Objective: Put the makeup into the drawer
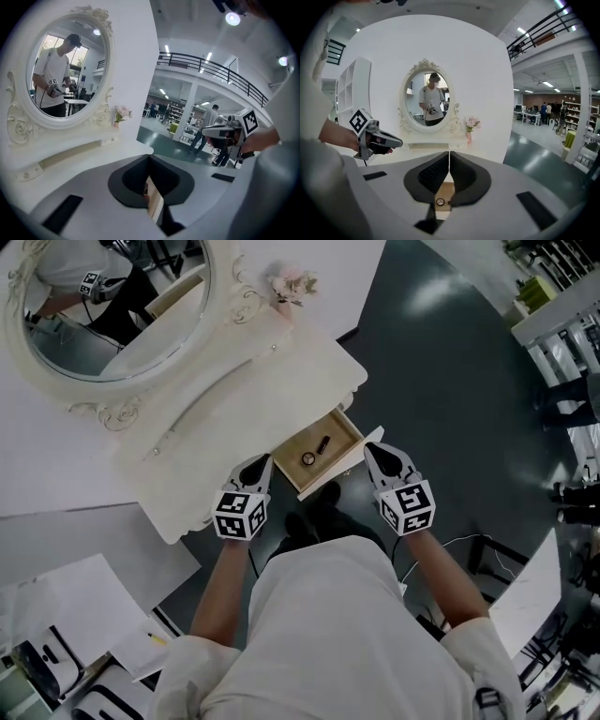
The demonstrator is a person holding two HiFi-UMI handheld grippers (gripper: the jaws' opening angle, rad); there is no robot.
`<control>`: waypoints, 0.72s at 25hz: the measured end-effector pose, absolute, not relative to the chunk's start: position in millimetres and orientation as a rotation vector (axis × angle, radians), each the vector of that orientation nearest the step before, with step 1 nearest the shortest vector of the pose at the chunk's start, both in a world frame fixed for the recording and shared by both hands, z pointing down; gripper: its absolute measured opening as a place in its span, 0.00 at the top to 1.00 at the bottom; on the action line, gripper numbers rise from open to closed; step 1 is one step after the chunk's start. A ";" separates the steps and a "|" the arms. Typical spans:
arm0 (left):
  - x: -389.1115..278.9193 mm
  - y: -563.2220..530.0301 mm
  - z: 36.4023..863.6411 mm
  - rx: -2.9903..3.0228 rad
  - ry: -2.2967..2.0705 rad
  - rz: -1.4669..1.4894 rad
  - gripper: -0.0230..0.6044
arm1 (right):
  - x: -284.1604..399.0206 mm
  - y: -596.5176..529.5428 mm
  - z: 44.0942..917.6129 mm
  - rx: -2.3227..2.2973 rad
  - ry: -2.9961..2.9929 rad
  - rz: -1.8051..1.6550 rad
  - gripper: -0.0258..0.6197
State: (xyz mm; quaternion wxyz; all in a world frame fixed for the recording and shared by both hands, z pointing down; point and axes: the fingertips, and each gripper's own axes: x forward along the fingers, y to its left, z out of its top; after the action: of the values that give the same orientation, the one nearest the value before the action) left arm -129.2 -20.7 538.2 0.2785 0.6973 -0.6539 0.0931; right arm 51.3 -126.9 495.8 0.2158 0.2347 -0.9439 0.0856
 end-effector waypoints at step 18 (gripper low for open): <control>-104.3 3.2 413.0 2.002 -2.015 0.112 0.94 | 129.8 -127.0 410.6 0.785 -2.729 0.095 0.91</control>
State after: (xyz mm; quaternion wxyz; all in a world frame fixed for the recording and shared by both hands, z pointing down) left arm -104.3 3.2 413.0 0.1491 0.6964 -0.7009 0.0391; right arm 129.8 -127.0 410.6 0.1496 0.2733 -0.9496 0.0332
